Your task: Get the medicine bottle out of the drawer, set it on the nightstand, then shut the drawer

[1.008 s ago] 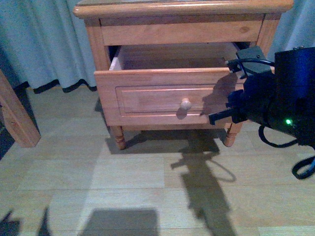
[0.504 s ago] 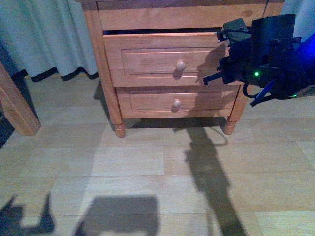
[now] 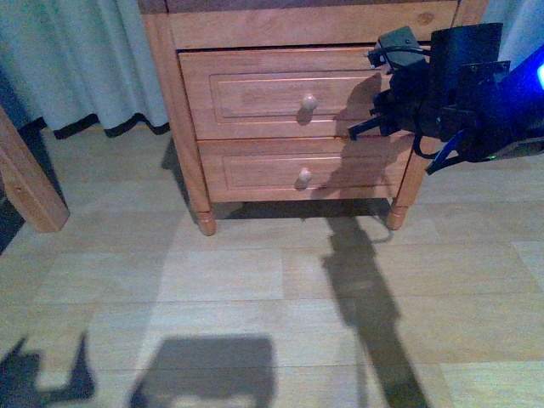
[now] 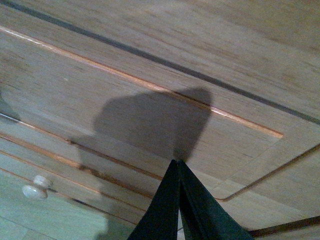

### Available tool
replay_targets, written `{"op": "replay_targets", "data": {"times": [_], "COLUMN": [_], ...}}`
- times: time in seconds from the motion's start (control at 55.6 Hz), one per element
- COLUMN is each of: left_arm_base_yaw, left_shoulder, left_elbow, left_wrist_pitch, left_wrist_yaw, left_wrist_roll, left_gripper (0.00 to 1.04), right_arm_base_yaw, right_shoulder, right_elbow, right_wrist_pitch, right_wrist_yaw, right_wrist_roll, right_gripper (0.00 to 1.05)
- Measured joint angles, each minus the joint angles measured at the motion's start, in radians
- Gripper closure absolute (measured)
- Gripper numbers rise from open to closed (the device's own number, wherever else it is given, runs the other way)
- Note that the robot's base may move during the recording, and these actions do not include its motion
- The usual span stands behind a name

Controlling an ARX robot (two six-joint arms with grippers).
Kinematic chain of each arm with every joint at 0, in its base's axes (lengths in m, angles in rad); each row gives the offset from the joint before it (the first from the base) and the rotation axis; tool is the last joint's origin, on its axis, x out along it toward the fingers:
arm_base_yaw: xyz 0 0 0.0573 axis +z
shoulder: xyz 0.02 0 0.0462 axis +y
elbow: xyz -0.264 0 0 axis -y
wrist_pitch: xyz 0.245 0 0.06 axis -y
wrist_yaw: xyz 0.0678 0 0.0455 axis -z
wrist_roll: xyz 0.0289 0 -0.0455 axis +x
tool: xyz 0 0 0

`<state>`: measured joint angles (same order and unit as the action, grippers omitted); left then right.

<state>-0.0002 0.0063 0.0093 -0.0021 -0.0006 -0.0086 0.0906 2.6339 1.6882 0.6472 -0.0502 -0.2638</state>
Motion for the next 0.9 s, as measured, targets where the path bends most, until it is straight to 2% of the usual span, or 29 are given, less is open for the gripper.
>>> {"op": "replay_targets", "data": {"times": [0.162, 0.252, 0.45, 0.63, 0.738, 0.9], "left_arm_base_yaw": [0.0, 0.0, 0.0, 0.0, 0.0, 0.0], "left_shoulder": [0.0, 0.0, 0.0, 0.0, 0.0, 0.0], "left_elbow": [0.0, 0.0, 0.0, 0.0, 0.0, 0.0], "left_wrist_pitch": [0.0, 0.0, 0.0, 0.0, 0.0, 0.0], "left_wrist_yaw": [0.0, 0.0, 0.0, 0.0, 0.0, 0.0], "left_wrist_roll": [0.0, 0.0, 0.0, 0.0, 0.0, 0.0], "left_gripper": [0.06, 0.06, 0.06, 0.06, 0.06, 0.06], "right_arm_base_yaw": [-0.009, -0.018, -0.021, -0.023, -0.043, -0.112], "right_shoulder": [-0.008, -0.069, -0.345, -0.761, -1.051, -1.562], "right_elbow": [-0.017, -0.108, -0.462, -0.871, -1.032, -1.241], "right_wrist_pitch": [0.008, 0.046, 0.159, 0.247, 0.203, -0.018], "right_wrist_yaw": [-0.013, 0.001, -0.043, -0.087, -0.124, -0.169], "right_wrist_roll": [0.033, 0.095, 0.324, 0.408, 0.407, 0.437], "right_gripper": [1.01, 1.01, 1.01, 1.01, 1.01, 1.01]}}
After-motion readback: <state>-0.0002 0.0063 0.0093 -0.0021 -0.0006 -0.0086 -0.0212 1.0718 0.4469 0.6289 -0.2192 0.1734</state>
